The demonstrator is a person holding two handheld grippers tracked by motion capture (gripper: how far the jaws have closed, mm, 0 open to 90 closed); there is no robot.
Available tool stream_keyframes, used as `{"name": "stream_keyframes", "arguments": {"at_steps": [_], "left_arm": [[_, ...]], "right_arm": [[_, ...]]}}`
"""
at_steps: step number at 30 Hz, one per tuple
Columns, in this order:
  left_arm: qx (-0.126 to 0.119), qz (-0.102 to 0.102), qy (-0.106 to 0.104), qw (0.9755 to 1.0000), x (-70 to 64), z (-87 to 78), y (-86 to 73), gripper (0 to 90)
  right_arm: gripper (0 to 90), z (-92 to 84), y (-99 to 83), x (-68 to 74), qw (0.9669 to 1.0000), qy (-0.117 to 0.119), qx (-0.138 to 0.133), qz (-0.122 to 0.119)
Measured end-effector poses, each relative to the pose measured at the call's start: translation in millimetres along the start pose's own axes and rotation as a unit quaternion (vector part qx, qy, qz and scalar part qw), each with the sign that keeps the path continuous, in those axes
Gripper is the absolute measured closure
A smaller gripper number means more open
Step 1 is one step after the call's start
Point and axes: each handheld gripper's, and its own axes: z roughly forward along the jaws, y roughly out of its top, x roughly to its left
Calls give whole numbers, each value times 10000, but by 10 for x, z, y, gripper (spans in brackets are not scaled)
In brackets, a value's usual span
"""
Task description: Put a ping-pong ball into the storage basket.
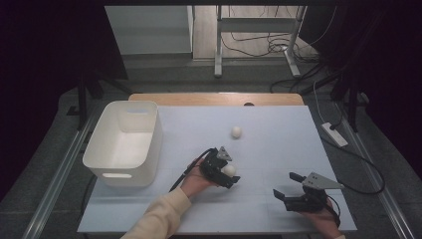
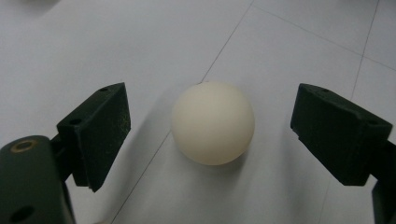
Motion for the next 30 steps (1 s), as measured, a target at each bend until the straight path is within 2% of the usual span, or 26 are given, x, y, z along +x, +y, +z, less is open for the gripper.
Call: {"name": "stream_keyframes", "arguments": {"at_steps": [14, 19, 27, 30], "left_arm": [[28, 55, -90, 9999, 23, 17, -19, 243], [44, 112, -98, 9999, 26, 23, -24, 310], [10, 113, -69, 9999, 22, 10, -29, 493], [14, 134, -35, 9999, 20, 6, -29, 503]], "right_arm": [[102, -1, -2, 1, 10000, 20, -9, -13], [102, -2, -3, 1, 10000, 15, -5, -16], [102, -3, -3, 1, 10000, 16, -5, -23], [102, -5, -3, 3, 10000, 14, -6, -36]]}}
